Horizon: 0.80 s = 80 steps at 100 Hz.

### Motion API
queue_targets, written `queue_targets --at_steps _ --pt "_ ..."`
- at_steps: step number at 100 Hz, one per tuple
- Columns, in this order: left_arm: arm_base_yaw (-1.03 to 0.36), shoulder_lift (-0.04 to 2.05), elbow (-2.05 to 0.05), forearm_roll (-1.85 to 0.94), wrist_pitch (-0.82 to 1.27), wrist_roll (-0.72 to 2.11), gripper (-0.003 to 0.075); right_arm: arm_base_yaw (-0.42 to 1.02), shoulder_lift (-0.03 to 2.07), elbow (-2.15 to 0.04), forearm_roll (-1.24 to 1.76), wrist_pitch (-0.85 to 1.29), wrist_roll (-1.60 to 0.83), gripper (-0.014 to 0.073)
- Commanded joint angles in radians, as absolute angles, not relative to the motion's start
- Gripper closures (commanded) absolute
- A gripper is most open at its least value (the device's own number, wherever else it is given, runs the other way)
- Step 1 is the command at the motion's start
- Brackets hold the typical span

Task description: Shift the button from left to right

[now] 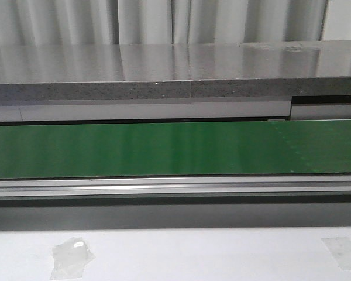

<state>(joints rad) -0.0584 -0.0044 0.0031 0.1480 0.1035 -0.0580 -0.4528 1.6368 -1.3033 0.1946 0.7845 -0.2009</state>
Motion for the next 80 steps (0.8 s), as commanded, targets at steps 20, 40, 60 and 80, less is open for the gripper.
queue_targets --at_steps 20,40,60,80 --pt "-0.056 -0.036 0.045 0.139 0.026 -0.064 0.0740 -0.301 1.410 -1.337 0.229 0.751 -0.222 0.0236" --pt "-0.056 -0.036 0.045 0.139 0.026 -0.064 0.0740 -0.172 1.334 -1.326 0.227 0.785 -0.229 0.0236" --pt "-0.056 -0.036 0.045 0.139 0.026 -0.064 0.0740 -0.068 1.218 -1.219 0.228 0.745 -0.230 0.0236" --pt "-0.056 -0.036 0.045 0.139 0.026 -0.064 0.0740 -0.011 1.063 -1.040 0.229 0.660 -0.230 0.0236"
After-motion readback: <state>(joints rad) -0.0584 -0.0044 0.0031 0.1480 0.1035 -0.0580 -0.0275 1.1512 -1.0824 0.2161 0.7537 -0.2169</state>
